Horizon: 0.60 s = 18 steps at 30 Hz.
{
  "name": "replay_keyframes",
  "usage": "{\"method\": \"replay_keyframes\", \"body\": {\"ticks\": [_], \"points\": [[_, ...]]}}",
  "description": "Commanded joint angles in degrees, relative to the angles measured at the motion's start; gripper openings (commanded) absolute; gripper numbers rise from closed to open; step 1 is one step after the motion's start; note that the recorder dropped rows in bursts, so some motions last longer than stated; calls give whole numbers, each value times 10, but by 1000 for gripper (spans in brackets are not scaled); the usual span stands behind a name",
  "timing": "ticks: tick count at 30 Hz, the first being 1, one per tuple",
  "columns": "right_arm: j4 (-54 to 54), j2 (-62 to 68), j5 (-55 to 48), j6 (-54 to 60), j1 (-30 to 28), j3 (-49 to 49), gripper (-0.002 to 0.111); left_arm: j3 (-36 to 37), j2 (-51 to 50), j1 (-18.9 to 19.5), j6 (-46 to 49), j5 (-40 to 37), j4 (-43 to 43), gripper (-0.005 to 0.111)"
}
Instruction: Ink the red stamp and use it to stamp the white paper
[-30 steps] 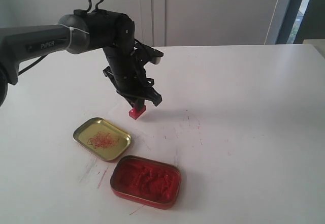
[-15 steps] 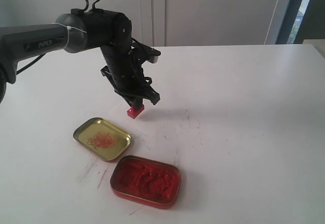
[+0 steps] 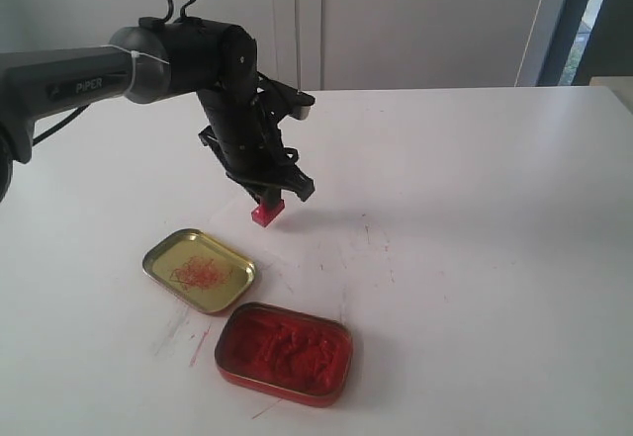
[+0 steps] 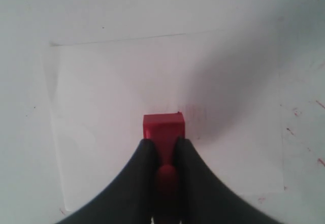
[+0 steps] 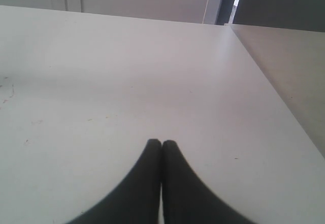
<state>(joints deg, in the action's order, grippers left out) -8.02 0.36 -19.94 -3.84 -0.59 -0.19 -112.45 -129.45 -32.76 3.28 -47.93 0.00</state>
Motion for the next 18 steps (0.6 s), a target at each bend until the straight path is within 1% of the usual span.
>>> {"method": "replay_keyframes", "body": {"ticks": [1,18], "points": [[-5,-4,3,1,1,2,0,-3,-6,1,-3,-5,-8,0],[-5,-4,3,1,1,2,0,-3,-53,1,-3,5,-12,0]]}}
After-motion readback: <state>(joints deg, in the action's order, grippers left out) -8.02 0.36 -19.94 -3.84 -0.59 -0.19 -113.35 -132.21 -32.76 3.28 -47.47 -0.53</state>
